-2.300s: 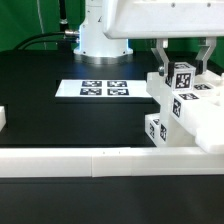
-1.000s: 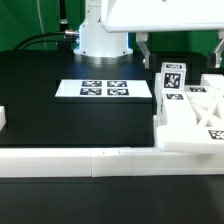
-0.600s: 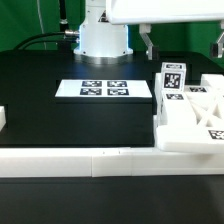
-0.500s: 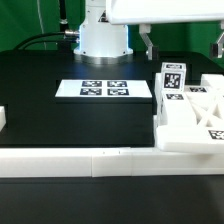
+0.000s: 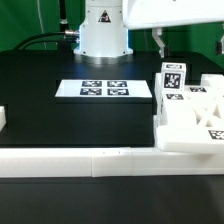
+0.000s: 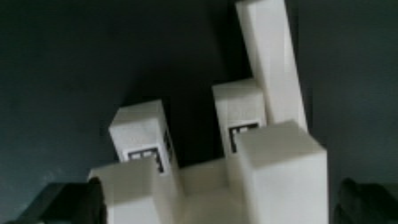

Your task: Assemble chair

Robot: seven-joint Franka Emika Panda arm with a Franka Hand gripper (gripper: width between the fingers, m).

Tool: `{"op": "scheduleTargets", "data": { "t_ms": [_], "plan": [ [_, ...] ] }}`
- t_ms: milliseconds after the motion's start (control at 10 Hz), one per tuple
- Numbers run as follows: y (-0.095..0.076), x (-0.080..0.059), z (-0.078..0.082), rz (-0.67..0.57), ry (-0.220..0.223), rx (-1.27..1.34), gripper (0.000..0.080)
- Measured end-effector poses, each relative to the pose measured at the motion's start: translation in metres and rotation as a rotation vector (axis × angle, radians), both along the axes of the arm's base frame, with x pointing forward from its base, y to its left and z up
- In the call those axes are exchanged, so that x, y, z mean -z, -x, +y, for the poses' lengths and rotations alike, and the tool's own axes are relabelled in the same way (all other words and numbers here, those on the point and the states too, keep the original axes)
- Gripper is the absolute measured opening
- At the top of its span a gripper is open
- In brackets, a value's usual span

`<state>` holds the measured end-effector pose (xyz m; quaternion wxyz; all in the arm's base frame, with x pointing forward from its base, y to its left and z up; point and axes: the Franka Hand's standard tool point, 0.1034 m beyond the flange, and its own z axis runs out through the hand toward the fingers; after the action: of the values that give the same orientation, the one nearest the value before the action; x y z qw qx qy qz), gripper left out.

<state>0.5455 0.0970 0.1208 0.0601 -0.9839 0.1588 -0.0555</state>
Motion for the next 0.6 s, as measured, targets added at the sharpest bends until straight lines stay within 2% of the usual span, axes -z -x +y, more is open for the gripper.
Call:
{"op": "scheduleTargets", "data": {
  "t_ms": [500,600],
  "plan": [
    [0.002,0.002,0.001,0.002,0.000,0.008,0.0649],
    [0.017,0.010,0.010,-0.006,-0.004,0.037,0.0649]
  ]
}}
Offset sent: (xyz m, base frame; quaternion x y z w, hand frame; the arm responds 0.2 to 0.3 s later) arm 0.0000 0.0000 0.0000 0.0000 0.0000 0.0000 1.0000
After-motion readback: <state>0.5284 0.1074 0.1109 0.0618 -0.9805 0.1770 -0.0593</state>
